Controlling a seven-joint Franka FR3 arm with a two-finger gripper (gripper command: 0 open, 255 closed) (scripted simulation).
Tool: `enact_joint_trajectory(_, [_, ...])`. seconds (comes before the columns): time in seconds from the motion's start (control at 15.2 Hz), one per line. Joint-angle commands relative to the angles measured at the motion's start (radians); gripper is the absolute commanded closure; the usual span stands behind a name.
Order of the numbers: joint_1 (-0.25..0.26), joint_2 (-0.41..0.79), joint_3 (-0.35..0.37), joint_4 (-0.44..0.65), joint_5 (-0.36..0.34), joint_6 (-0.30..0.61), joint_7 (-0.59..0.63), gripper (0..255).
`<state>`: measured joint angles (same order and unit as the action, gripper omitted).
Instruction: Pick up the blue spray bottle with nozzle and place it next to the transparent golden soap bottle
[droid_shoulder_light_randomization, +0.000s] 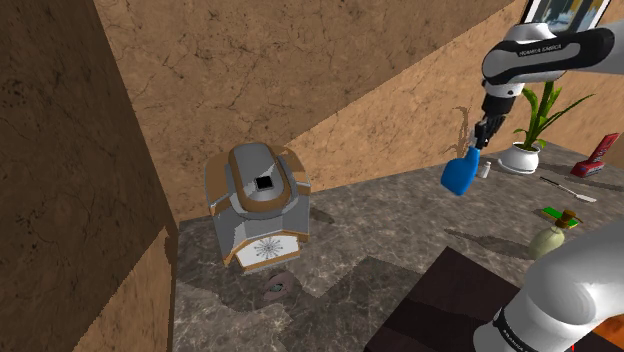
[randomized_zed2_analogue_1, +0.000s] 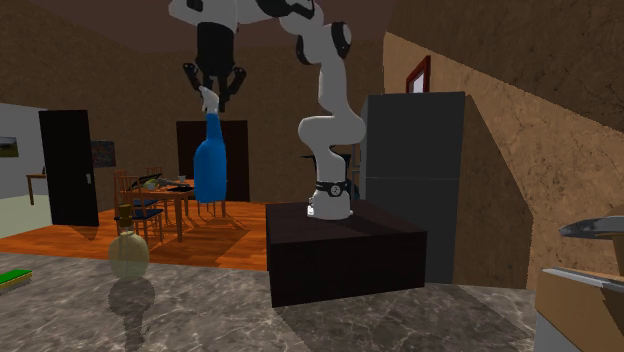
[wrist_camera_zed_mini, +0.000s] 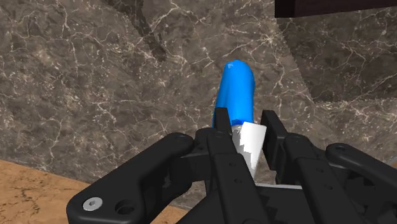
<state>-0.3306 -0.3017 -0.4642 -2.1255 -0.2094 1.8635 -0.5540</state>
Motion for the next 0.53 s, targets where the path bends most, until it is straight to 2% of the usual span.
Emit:
enact_joint_trajectory(0.0, [-0.013,0.032,-0.039,0.026,0.005,0.012,-0.057,255])
enact_joint_trajectory(0.46, [-0.06,0.187,-0.173,0.176,0.073,0.023,-0.27,255])
